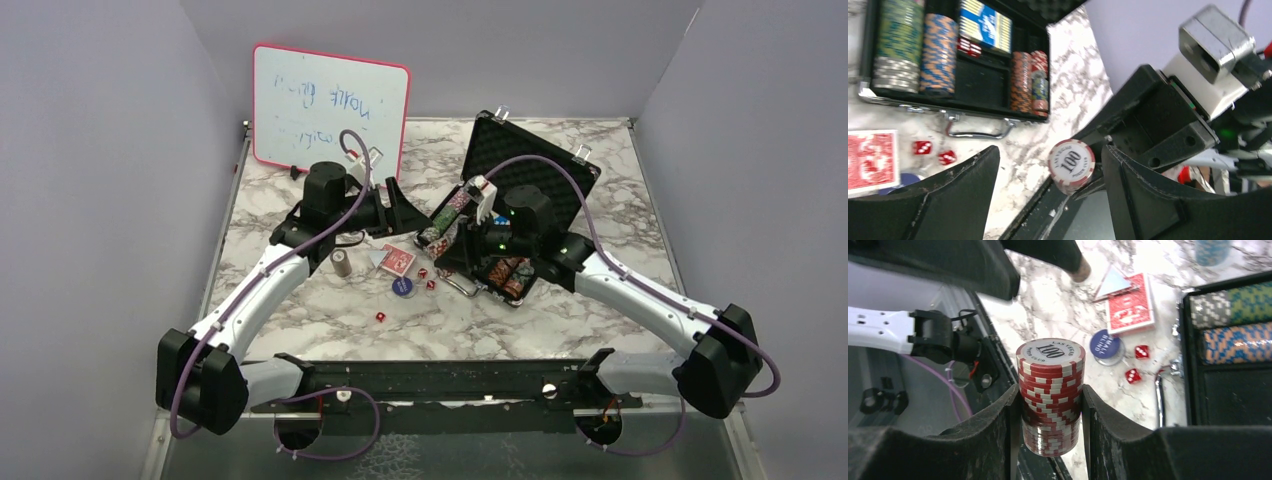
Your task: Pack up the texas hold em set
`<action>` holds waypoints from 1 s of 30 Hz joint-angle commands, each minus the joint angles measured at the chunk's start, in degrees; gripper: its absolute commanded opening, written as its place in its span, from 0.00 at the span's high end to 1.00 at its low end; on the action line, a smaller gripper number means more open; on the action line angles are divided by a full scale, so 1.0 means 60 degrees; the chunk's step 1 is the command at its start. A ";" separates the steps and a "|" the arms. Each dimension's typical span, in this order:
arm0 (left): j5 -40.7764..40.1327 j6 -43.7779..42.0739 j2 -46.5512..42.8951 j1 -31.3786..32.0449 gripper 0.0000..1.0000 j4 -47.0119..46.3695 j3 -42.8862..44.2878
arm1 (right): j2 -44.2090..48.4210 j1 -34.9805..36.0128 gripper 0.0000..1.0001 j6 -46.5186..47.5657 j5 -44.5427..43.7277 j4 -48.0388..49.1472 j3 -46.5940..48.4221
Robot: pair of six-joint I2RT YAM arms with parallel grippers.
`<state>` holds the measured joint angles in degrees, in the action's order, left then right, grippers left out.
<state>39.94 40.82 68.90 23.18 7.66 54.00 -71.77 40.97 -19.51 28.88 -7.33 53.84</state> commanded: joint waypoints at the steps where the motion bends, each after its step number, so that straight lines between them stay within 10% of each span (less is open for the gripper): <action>1: -0.1389 -0.0397 -0.0358 -0.0333 0.22 0.0559 0.0349 | 0.0753 0.0042 0.78 -0.0054 -0.1502 0.0438 -0.0363; 16: -0.1488 -0.0465 -0.0550 -0.0555 0.21 0.0821 0.0210 | 0.1715 -0.0656 0.79 -0.2559 -0.8502 -0.1435 -0.0766; 30: -0.1200 -0.0255 -0.0864 -0.0564 0.21 0.0799 -0.0276 | 0.1129 -0.2640 0.81 -0.3776 -0.9954 -0.1789 -0.1169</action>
<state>31.86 38.79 65.60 19.99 12.95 53.41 -63.86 27.33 -40.12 -26.24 -19.92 47.42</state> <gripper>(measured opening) 0.791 0.445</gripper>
